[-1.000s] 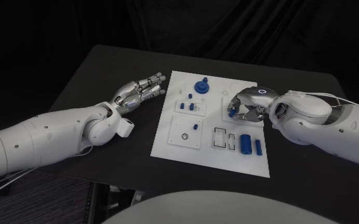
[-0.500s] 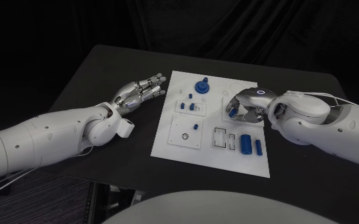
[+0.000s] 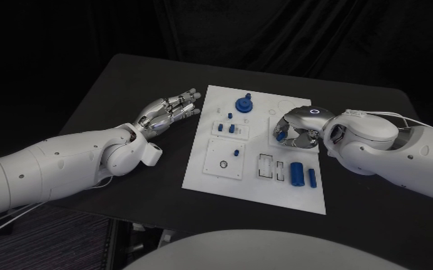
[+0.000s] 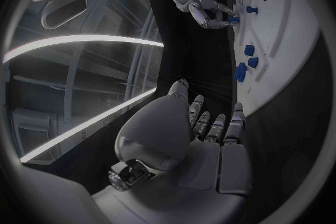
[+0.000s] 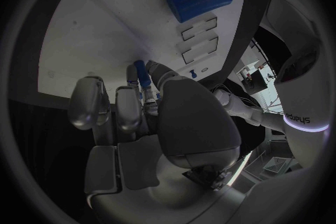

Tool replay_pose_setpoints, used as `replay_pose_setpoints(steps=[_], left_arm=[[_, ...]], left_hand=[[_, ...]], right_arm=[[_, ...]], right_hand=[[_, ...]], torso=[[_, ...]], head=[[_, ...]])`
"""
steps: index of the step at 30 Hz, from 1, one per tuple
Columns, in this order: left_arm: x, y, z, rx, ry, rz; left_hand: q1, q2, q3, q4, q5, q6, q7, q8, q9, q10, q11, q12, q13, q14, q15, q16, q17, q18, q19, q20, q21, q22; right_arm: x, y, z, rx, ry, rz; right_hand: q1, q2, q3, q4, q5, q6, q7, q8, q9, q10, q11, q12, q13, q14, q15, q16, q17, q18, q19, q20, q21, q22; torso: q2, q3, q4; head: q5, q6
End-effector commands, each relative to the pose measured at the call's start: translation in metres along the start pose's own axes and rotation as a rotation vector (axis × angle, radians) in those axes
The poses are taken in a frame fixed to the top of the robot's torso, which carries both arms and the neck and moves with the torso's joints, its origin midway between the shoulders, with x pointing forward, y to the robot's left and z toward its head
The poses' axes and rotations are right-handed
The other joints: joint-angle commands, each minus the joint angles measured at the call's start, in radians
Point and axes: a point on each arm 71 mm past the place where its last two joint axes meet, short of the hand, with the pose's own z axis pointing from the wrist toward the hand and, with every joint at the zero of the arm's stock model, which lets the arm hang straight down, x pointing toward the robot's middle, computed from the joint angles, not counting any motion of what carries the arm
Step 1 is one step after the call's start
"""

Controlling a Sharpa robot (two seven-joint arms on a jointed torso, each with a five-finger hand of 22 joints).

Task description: Assemble the parts on the task board

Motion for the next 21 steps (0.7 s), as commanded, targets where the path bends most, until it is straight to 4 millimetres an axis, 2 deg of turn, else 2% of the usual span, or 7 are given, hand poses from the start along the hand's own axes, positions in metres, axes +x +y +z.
replay_pose_setpoints(steps=[1, 2, 9, 12, 14, 21], left_arm=[[0.002, -0.004, 0.0, 0.055, 0.006, -0.013], [0.002, -0.003, 0.0, 0.055, 0.007, -0.013], [0.002, -0.003, 0.0, 0.053, 0.007, -0.014], [0.001, -0.003, 0.0, 0.052, 0.007, -0.014], [0.001, -0.003, 0.0, 0.051, 0.007, -0.014], [0.001, -0.003, 0.0, 0.05, 0.006, -0.014]], left_hand=[[0.012, -0.001, 0.002, -0.005, 0.005, 0.007, 0.002, 0.003, 0.001, 0.001, 0.004, 0.004, 0.001, -0.002, 0.006, 0.004, 0.001, 0.006, 0.003, 0.007, 0.004, 0.0], [0.012, -0.001, 0.002, -0.005, 0.005, 0.007, 0.002, 0.003, 0.001, 0.001, 0.004, 0.004, 0.001, -0.002, 0.006, 0.004, 0.001, 0.006, 0.003, 0.007, 0.004, 0.0], [0.012, -0.001, 0.002, -0.005, 0.005, 0.008, 0.004, 0.004, 0.001, 0.002, 0.005, 0.004, 0.001, -0.001, 0.007, 0.004, 0.001, 0.006, 0.003, 0.007, 0.004, 0.0], [0.012, -0.001, 0.002, -0.005, 0.005, 0.008, 0.004, 0.004, 0.001, 0.002, 0.005, 0.004, 0.001, -0.001, 0.007, 0.004, 0.001, 0.006, 0.003, 0.007, 0.004, 0.0], [0.011, -0.001, 0.002, -0.005, 0.005, 0.008, 0.004, 0.004, 0.001, 0.002, 0.006, 0.004, 0.001, -0.001, 0.007, 0.004, 0.001, 0.006, 0.003, 0.007, 0.004, 0.0], [0.011, -0.001, 0.002, -0.005, 0.005, 0.008, 0.004, 0.004, 0.001, 0.002, 0.006, 0.004, 0.001, -0.001, 0.007, 0.004, 0.001, 0.006, 0.003, 0.007, 0.004, 0.0]], right_arm=[[0.0, 0.001, 0.0, -0.014, -0.018, 0.004], [0.0, 0.001, 0.0, -0.014, -0.021, 0.005], [-0.004, 0.0, -0.002, -0.024, -0.07, 0.01], [-0.006, 0.001, -0.004, -0.034, -0.103, 0.009], [-0.008, 0.001, -0.005, -0.043, -0.126, 0.01], [-0.013, 0.009, -0.015, -0.066, -0.177, 0.01]], right_hand=[[0.019, 0.012, 0.012, -0.006, 0.007, 0.036, 0.011, 0.021, 0.016, 0.018, -0.006, 0.003, 0.005, 0.006, -0.008, 0.009, 0.01, -0.007, 0.005, -0.01, 0.016, 0.16], [0.019, 0.012, 0.012, -0.006, 0.007, 0.036, 0.011, 0.021, 0.016, 0.018, -0.006, 0.003, 0.005, 0.006, -0.008, 0.009, 0.01, -0.007, 0.005, -0.01, 0.016, 0.16], [0.067, 0.033, 0.036, -0.046, 0.008, 0.059, 0.038, 0.037, 0.041, 0.055, -0.022, 0.012, 0.015, 0.01, -0.022, 0.012, 0.016, -0.009, 0.009, -0.022, 0.025, 0.162], [0.078, 0.039, 0.043, -0.056, -0.002, 0.069, 0.042, 0.042, 0.049, 0.068, -0.022, 0.017, 0.018, 0.01, -0.023, 0.011, 0.016, -0.009, 0.008, -0.024, 0.024, 0.162], [0.09, 0.045, 0.056, -0.068, -0.039, 0.084, 0.044, 0.05, 0.059, 0.078, -0.018, 0.017, 0.021, 0.009, -0.02, 0.01, 0.016, -0.009, 0.007, -0.024, 0.024, 0.162], [0.091, 0.042, 0.061, -0.074, -0.05, 0.099, 0.046, 0.057, 0.069, 0.082, -0.016, 0.014, 0.022, 0.009, -0.018, 0.01, 0.017, -0.01, 0.006, -0.023, 0.025, 0.163]], torso=[[0.0, 0.0002, 0.0], [0.0, 0.0003, -0.0004], [-0.001, 0.0002, -0.0005], [0.0, 0.0002, -0.0007], [-0.001, 0.0001, -0.001], [-0.001, 0.0007, -0.0009]], head=[[0.0, 0.0], [0.001, 0.0], [0.004, 0.0], [0.005, 0.0], [0.006, 0.0], [0.013, 0.0]])
